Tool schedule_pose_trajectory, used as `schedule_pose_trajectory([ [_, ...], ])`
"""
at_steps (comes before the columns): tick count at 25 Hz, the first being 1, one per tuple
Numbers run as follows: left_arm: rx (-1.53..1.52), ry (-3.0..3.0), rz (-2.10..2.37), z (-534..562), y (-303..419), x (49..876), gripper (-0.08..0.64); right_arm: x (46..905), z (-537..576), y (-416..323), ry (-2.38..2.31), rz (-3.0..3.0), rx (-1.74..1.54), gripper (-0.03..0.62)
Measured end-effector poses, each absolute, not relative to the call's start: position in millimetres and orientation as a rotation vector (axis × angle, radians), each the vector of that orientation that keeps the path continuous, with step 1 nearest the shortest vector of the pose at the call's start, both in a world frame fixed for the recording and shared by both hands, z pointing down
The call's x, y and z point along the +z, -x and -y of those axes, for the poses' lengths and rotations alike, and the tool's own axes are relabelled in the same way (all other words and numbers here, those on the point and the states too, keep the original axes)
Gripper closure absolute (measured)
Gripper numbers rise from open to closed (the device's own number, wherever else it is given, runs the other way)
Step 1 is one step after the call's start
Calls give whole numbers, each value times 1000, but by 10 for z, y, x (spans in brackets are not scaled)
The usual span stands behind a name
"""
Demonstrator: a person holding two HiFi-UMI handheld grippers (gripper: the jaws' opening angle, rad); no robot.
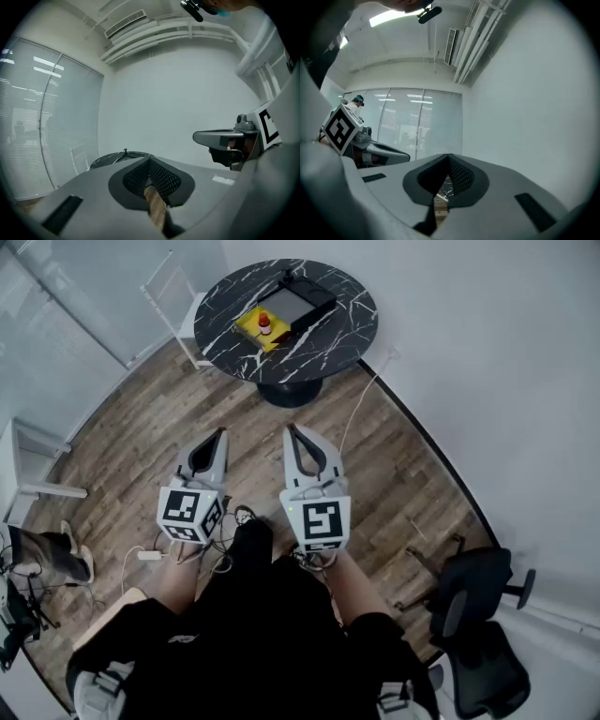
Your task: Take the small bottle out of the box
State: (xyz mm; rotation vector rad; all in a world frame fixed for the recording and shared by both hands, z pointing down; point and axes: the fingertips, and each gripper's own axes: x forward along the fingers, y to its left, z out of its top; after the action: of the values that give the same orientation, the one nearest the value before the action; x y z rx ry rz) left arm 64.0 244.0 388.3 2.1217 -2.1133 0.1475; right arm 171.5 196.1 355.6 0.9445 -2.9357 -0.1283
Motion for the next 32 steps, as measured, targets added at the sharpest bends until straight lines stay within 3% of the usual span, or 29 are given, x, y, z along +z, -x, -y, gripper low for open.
schedule_pose_trajectory([
  [32,116,-2082,1967,-2060,1558,4469,561,4163,-1404,611,-764,2803,-135,597],
])
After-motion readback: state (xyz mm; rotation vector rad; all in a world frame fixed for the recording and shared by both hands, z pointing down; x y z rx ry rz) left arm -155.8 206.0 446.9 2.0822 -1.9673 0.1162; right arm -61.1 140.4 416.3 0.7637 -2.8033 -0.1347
